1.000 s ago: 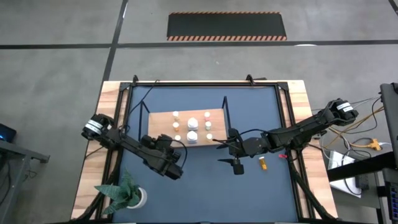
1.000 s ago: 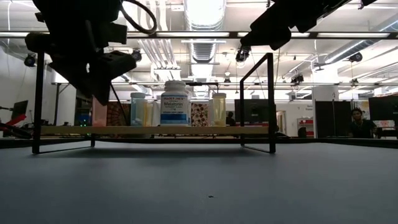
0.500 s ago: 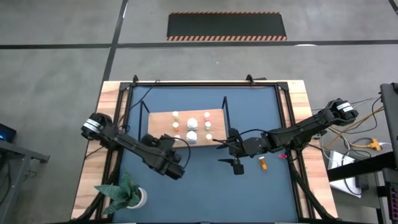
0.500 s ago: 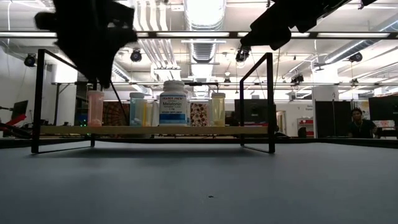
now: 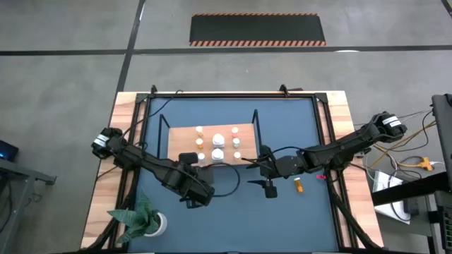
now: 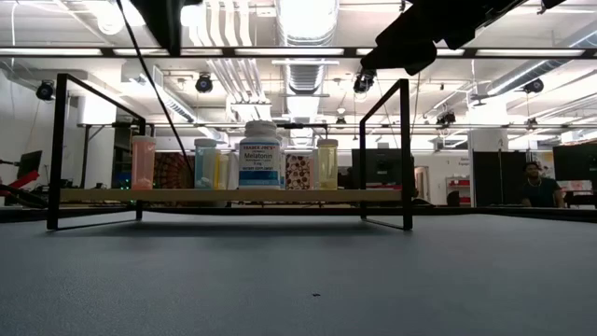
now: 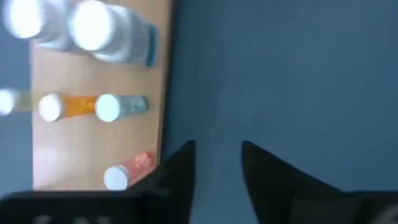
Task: Pick and place medicine bottles onto shelf by color
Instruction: Put the pink pill bottle on the shelf
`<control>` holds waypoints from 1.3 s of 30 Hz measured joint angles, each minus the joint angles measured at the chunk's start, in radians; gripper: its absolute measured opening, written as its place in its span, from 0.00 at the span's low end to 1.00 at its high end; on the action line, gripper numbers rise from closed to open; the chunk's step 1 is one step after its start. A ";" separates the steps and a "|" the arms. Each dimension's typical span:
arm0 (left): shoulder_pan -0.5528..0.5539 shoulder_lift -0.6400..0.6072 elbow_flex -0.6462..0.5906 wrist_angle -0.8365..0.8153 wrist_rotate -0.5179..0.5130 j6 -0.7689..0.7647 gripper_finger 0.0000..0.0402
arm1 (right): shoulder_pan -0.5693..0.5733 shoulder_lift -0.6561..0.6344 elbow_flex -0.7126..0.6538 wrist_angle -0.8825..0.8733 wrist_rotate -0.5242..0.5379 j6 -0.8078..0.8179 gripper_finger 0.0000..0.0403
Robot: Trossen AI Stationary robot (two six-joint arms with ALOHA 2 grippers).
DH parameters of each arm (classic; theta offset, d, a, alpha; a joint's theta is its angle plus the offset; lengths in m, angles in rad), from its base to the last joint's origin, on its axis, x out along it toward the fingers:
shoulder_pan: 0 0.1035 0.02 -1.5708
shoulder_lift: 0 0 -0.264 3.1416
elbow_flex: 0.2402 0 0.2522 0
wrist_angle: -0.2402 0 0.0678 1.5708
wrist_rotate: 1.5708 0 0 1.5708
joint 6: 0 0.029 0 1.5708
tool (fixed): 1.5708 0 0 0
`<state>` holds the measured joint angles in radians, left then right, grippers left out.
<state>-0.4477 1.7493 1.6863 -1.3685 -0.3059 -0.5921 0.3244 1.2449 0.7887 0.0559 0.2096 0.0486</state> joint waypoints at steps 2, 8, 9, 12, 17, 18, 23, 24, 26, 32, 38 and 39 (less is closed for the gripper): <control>0.009 0.000 -0.027 -0.010 0.033 0.077 0.17 | 0.000 0.000 0.000 0.000 0.000 0.000 0.58; 0.083 -0.048 -0.149 -0.002 0.018 0.103 0.02 | 0.000 0.000 0.000 -0.002 0.000 0.001 0.58; 0.095 -0.056 -0.166 -0.001 0.010 0.104 0.01 | 0.000 0.000 0.000 -0.002 0.000 0.003 0.58; 0.131 -0.082 -0.214 -0.001 0.008 0.109 0.00 | 0.000 0.000 0.000 -0.005 0.000 0.002 0.58; 0.172 -0.132 -0.315 -0.001 0.005 0.108 0.00 | 0.000 0.000 0.000 -0.008 0.000 0.000 0.58; 0.175 -0.138 -0.331 -0.002 0.006 0.108 0.00 | 0.000 0.000 0.000 -0.008 0.000 -0.003 0.58; 0.188 -0.172 -0.401 0.064 0.006 0.102 0.00 | 0.000 0.000 0.000 -0.014 0.000 -0.008 0.58; 0.188 -0.174 -0.410 0.084 0.004 0.102 0.00 | 0.000 0.000 0.000 -0.015 0.000 -0.008 0.58; 0.188 -0.176 -0.425 0.094 -0.002 0.102 0.00 | 0.000 0.000 0.000 -0.014 0.000 -0.008 0.58; 0.200 -0.174 -0.452 0.102 -0.021 0.101 0.00 | 0.000 0.000 0.000 -0.014 0.000 -0.008 0.58; 0.206 -0.179 -0.451 0.101 -0.017 0.100 0.00 | 0.000 0.000 0.000 -0.015 0.000 -0.008 0.58; 0.206 -0.180 -0.451 0.100 -0.017 0.097 0.00 | 0.000 0.000 0.000 -0.014 0.000 -0.008 0.58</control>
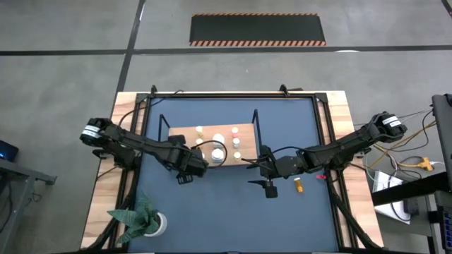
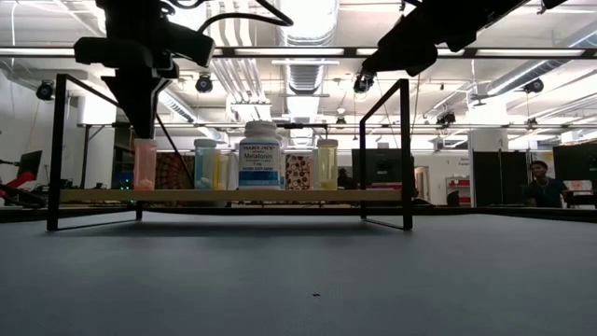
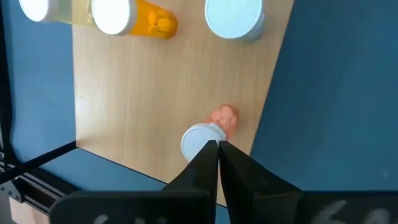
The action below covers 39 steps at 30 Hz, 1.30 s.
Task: Pick and place medicine bottles onto shelf by color
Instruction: Put the pink pill bottle on the shelf
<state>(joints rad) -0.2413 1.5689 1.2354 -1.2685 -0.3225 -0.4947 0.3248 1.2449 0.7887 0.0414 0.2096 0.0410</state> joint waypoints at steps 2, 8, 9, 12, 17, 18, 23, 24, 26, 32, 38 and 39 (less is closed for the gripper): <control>0.000 -0.002 0.000 -0.006 0.002 -0.013 0.00 | 0.000 0.000 0.000 0.000 0.000 0.000 0.58; 0.003 -0.002 0.006 -0.006 0.006 -0.023 0.00 | 0.000 0.000 0.000 -0.001 0.000 0.000 0.58; 0.003 -0.002 0.013 -0.005 0.010 -0.023 0.00 | 0.000 0.000 0.000 -0.001 0.000 0.000 0.58; 0.005 -0.002 0.037 -0.006 0.009 -0.023 0.00 | 0.000 0.000 0.000 -0.001 0.000 0.000 0.58; 0.006 -0.007 0.042 -0.005 -0.002 -0.023 0.00 | 0.000 0.000 0.000 -0.001 0.000 0.000 0.58; 0.006 -0.007 0.037 -0.004 -0.005 -0.024 0.00 | 0.000 0.000 0.000 -0.002 0.000 0.000 0.58; 0.006 -0.007 0.001 -0.006 -0.041 -0.029 0.00 | 0.000 0.000 0.000 -0.003 0.000 0.000 0.58; 0.006 -0.007 -0.004 -0.006 -0.052 -0.038 0.00 | 0.000 0.000 0.000 -0.003 0.000 0.000 0.58; 0.008 -0.007 -0.006 -0.006 -0.058 -0.050 0.00 | 0.000 0.000 0.000 -0.003 0.000 0.000 0.58; 0.009 -0.006 -0.006 -0.011 -0.061 -0.075 0.00 | 0.000 0.000 0.000 -0.003 0.000 0.000 0.58; 0.011 -0.005 -0.010 -0.023 -0.057 -0.103 0.00 | 0.000 0.000 0.000 -0.008 0.000 0.000 0.58; 0.011 -0.005 -0.012 -0.025 -0.054 -0.103 0.00 | 0.000 0.000 0.000 -0.008 0.000 0.001 0.58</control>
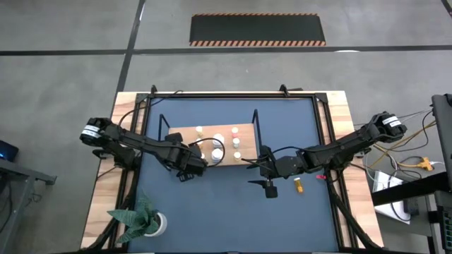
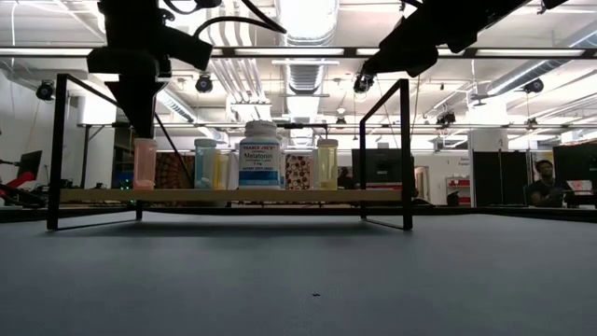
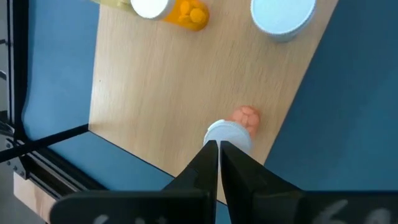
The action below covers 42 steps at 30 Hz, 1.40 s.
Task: Pick and place medicine bottles onto shelf by color
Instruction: Put the pink pill bottle on the shelf
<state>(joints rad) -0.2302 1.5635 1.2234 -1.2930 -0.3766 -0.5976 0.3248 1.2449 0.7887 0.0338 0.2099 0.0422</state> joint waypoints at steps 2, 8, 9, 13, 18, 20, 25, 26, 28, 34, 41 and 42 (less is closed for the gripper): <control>0.000 0.000 -0.004 0.002 0.001 -0.004 0.00 | 0.000 0.000 0.000 0.000 0.000 0.002 0.58; 0.000 0.000 -0.010 0.001 0.006 -0.026 0.00 | 0.000 0.000 0.000 -0.001 0.000 0.003 0.58; 0.000 0.000 -0.010 0.000 0.013 -0.026 0.00 | 0.000 0.000 0.000 -0.001 0.000 0.003 0.58; 0.000 0.000 -0.010 -0.007 0.039 -0.030 0.00 | 0.000 0.000 0.000 -0.001 0.000 0.003 0.58; 0.000 -0.002 -0.008 -0.046 0.058 -0.062 0.00 | 0.000 0.000 0.000 -0.002 0.000 0.003 0.58; 0.000 -0.002 -0.004 -0.085 0.072 -0.085 0.00 | 0.000 0.000 0.000 -0.002 0.000 0.003 0.58; 0.000 -0.002 0.004 -0.113 0.077 -0.103 0.00 | 0.000 0.000 0.000 -0.002 0.000 0.003 0.58; 0.000 -0.002 0.006 -0.113 0.076 -0.101 0.00 | 0.000 0.000 0.000 -0.002 0.000 0.003 0.58; 0.000 -0.002 0.008 -0.109 0.073 -0.100 0.00 | 0.000 0.000 0.000 -0.003 0.000 0.003 0.58; 0.000 -0.002 0.008 -0.104 0.070 -0.099 0.00 | 0.000 0.000 0.000 -0.005 0.000 0.003 0.58; 0.000 -0.002 0.028 -0.101 0.066 -0.101 0.00 | 0.000 0.000 0.000 -0.008 0.000 0.003 0.58; 0.000 -0.003 0.033 -0.099 0.061 -0.101 0.00 | 0.000 0.000 0.000 -0.008 0.000 0.003 0.58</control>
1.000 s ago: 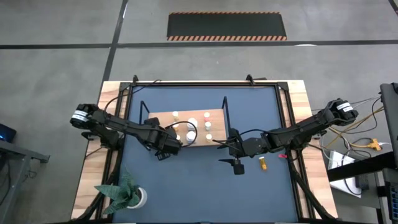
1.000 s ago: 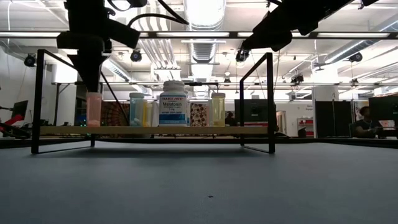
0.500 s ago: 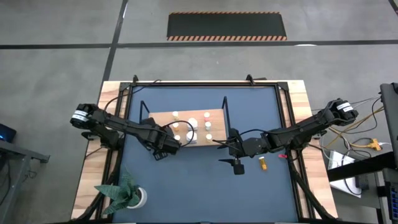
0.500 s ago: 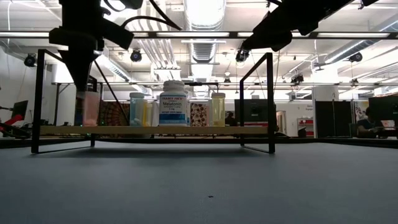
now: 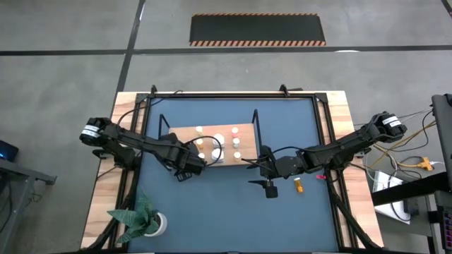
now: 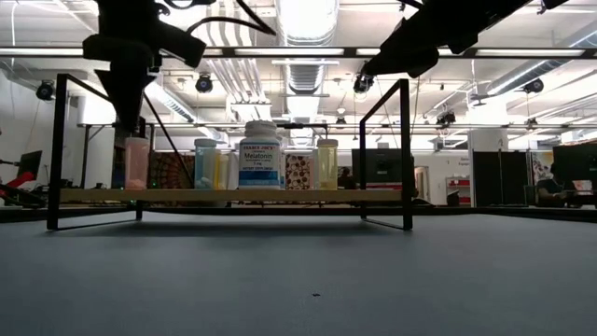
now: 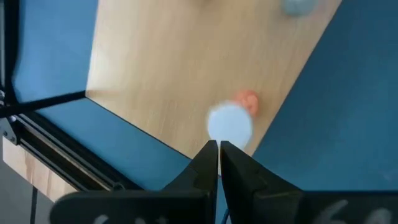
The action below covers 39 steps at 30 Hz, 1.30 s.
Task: Pick and place medicine bottles onto shelf by color
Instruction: Put the pink pill bottle on the shelf, then adjust the blue pill bottle on the shelf
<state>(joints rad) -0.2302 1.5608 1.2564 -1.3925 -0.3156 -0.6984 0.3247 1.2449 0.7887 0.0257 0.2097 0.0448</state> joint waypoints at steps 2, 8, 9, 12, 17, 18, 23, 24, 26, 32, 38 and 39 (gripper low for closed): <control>0.000 0.000 0.004 0.006 -0.014 0.000 0.00 | 0.000 0.000 0.000 0.000 0.000 0.000 0.58; 0.000 0.002 -0.008 0.041 -0.057 0.002 0.00 | 0.000 0.000 0.000 0.000 0.000 0.000 0.58; 0.000 0.002 -0.013 0.050 -0.061 0.002 0.00 | 0.000 0.000 0.000 -0.001 0.000 0.000 0.58; 0.000 0.003 -0.027 0.053 -0.061 0.002 0.00 | 0.000 0.000 0.000 -0.001 0.000 0.000 0.58; 0.000 0.003 -0.033 0.059 -0.060 0.000 0.00 | 0.000 0.000 0.000 -0.002 0.000 0.000 0.58; 0.000 0.003 -0.034 0.063 -0.061 -0.001 0.00 | 0.000 0.000 0.000 -0.002 0.000 0.000 0.58; 0.000 0.003 -0.037 0.075 -0.061 -0.001 0.00 | 0.000 0.000 0.000 -0.002 0.000 0.000 0.58; 0.000 0.003 -0.037 0.075 -0.061 -0.001 0.00 | 0.000 0.000 0.000 -0.002 0.000 0.000 0.58; 0.000 0.003 -0.030 0.074 -0.060 -0.001 0.00 | 0.000 0.000 0.000 -0.002 0.000 0.000 0.58; 0.000 0.002 0.043 0.139 -0.061 0.002 0.00 | 0.000 0.000 -0.001 -0.002 0.000 0.000 0.58; 0.000 0.002 0.063 0.442 -0.084 0.148 0.00 | 0.000 0.000 -0.001 -0.002 0.000 0.000 0.58; 0.000 0.002 0.058 0.481 -0.084 0.180 0.00 | 0.000 0.000 -0.001 -0.002 0.000 0.000 0.58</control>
<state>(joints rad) -0.2302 1.5633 1.3145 -0.9111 -0.3998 -0.5185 0.3248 1.2449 0.7876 0.0233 0.2098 0.0452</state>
